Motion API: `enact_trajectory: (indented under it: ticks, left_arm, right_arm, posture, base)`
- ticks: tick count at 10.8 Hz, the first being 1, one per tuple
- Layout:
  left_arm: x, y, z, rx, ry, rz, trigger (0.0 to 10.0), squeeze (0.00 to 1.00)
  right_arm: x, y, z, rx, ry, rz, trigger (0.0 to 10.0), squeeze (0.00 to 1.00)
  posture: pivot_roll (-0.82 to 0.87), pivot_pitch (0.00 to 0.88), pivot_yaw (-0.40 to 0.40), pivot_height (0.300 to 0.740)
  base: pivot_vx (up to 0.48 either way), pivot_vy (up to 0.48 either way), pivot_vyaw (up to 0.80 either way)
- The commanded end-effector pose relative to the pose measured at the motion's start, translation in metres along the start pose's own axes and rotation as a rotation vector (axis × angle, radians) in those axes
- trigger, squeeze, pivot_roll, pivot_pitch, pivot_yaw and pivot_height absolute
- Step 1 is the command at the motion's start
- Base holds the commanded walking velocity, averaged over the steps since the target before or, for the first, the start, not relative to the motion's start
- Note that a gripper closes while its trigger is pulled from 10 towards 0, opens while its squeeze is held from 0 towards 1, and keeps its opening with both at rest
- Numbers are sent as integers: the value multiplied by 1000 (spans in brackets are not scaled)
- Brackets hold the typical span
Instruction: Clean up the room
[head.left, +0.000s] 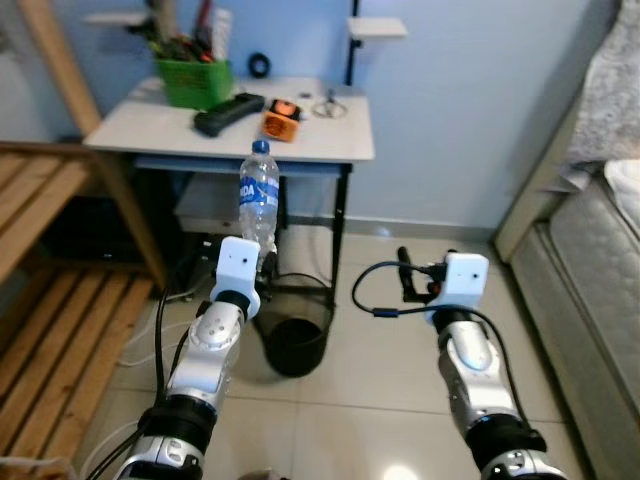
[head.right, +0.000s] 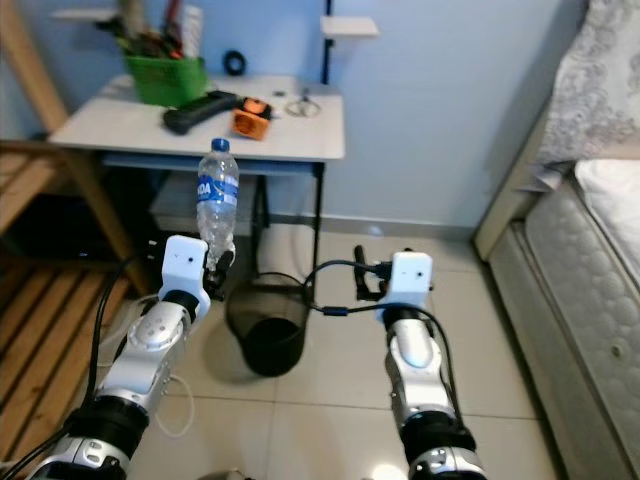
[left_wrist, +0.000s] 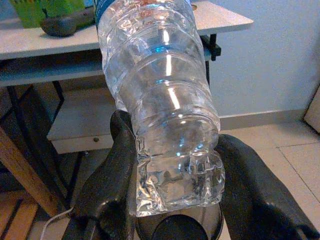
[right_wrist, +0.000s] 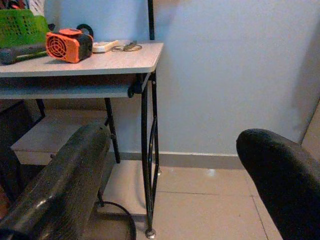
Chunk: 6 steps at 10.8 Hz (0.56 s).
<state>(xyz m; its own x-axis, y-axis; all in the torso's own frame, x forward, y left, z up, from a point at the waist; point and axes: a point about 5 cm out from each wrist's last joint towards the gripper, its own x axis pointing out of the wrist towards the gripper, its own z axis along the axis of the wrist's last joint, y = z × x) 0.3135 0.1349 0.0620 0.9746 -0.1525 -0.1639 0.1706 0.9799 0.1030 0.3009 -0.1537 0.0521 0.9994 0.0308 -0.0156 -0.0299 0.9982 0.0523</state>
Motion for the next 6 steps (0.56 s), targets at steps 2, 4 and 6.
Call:
enact_trajectory:
  ticks: [2, 4, 6]
  left_arm:
    - [2, -5, 13, 26, -69, -12, 10000, 0]
    - [1, -4, 15, -3, -83, 3, 10000, 0]
    - [1, -2, 15, 8, -78, 6, 10000, 0]
  right_arm:
    - [1, -1, 2, 2, -4, -3, 10000, 0]
    - [1, 1, 1, 4, -1, 3, 10000, 0]
    - [1, 2, 1, 6, 0, 4, 10000, 0]
  posture:
    - [-8, 0, 13, 740]
    - [-5, 0, 11, 740]
    - [-6, 0, 14, 740]
  base:
    - [0, 0, 0]
    - [202, -126, 0]
    - [401, -259, 0]
